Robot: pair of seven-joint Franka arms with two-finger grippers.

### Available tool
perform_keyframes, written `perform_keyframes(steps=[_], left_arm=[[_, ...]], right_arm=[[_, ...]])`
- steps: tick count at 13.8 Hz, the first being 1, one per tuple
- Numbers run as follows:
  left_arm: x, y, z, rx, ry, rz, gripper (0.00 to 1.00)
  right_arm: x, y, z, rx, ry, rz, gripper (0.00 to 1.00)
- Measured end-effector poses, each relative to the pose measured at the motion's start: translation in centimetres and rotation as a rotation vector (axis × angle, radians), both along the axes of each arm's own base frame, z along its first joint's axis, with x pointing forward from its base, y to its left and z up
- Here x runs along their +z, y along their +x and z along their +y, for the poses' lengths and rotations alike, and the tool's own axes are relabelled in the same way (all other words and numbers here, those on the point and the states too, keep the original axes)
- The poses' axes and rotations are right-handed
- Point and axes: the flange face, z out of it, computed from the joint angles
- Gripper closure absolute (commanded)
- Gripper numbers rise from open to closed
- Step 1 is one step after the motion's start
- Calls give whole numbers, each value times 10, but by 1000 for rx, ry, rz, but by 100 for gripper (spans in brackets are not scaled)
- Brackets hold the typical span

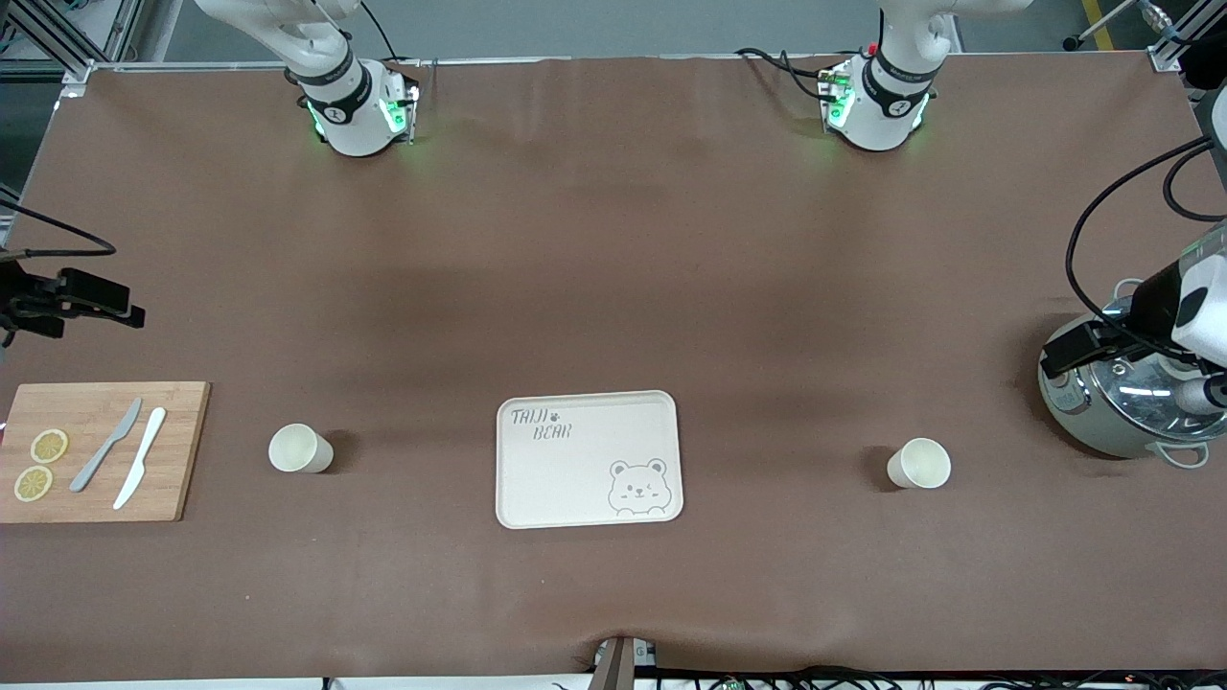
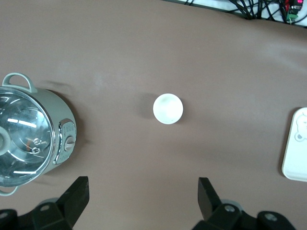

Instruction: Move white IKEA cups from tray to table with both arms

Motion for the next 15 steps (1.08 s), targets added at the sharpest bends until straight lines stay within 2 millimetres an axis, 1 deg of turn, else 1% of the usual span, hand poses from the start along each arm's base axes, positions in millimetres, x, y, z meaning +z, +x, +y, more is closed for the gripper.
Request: perform_keyframes(steps=[2,4,6,8,11,15], left_arm=[[13,-9,-1,-29,-1,-1,0],[31,-23,1,-51,-3,8,0],[49,-37,2,-58,-6,8,0],[61,-47,3,-58,-8,10,0],[67,-53,4,-60,-9,14,0],[66,-53,7,-112,-6,16,0]], right_arm=[[-3,-1,-10,-15,-8,7,0],[-7,-1,-12,-18,-13,15,0],[-7,0,-8,-12,-12,14,0],[-6,1,0,3,-10,11,0],[-7,1,8,-12,-11,16,0],[-6,-1,2,-56,-23,22,0]])
